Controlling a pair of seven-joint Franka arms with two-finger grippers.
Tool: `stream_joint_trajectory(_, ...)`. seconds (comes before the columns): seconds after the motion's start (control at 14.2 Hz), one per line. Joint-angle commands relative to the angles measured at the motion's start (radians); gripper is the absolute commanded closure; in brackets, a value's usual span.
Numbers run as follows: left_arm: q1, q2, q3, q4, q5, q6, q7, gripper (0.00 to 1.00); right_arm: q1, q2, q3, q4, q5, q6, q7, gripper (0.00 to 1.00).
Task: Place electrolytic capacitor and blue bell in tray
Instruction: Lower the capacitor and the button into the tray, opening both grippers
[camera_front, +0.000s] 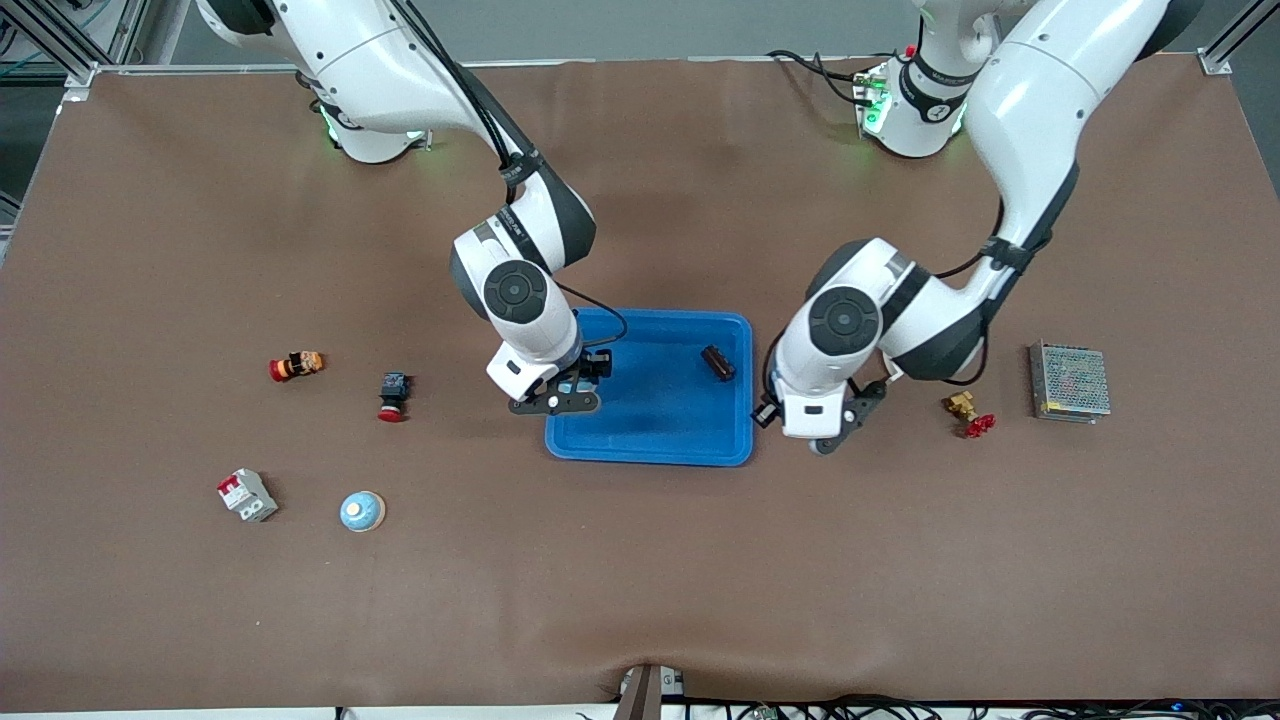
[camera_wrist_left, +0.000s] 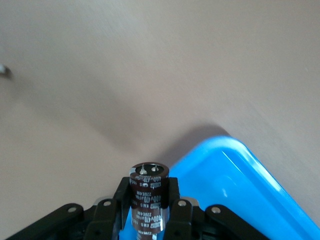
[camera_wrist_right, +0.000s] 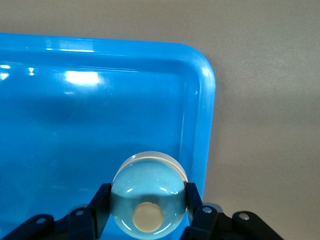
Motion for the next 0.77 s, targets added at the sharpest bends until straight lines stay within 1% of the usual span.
stream_joint_trajectory(0.0, -0.062, 0.08, 0.006, 0.112, 0.002, -0.02, -0.059, 1.0, 0.031, -0.015, -0.009, -0.028, 0.008, 0.033, 0.027, 0.5)
stream_joint_trajectory(0.28, -0.112, 0.145, 0.015, 0.162, 0.005, -0.008, -0.095, 1.0, 0.048, -0.012, -0.009, -0.08, 0.008, 0.12, 0.027, 0.5)
stream_joint_trajectory(0.49, -0.162, 0.167, 0.073, 0.17, 0.002, 0.038, -0.097, 1.0, 0.056, -0.003, -0.009, -0.08, 0.006, 0.13, 0.027, 0.5)
stream_joint_trajectory(0.7, -0.175, 0.186, 0.092, 0.17, 0.002, 0.09, -0.091, 1.0, 0.065, 0.005, -0.011, -0.08, 0.006, 0.137, 0.027, 0.5)
